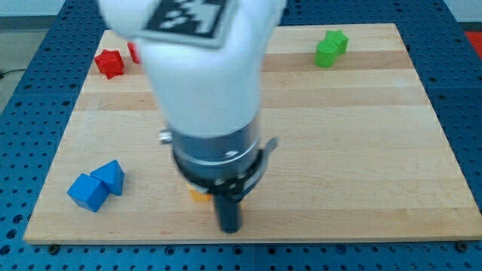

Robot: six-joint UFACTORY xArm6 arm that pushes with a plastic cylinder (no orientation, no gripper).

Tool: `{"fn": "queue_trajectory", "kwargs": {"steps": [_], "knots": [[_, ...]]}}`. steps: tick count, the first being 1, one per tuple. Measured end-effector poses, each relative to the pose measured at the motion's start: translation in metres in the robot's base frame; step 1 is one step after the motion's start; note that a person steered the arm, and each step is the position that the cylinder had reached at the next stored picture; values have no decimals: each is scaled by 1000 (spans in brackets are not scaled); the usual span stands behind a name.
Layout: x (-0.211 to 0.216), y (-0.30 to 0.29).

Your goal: Push yellow hexagon above yellow heart

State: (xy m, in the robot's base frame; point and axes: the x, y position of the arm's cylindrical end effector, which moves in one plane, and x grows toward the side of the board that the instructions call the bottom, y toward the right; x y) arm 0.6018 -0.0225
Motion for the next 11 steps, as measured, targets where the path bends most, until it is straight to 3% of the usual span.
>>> {"fn": "queue_trajectory", "kwargs": {"steps": [1, 3, 5, 9, 11], "knots": [[-15, -27], [5, -51], [-50, -90], [-39, 99], [-6, 53]]}}
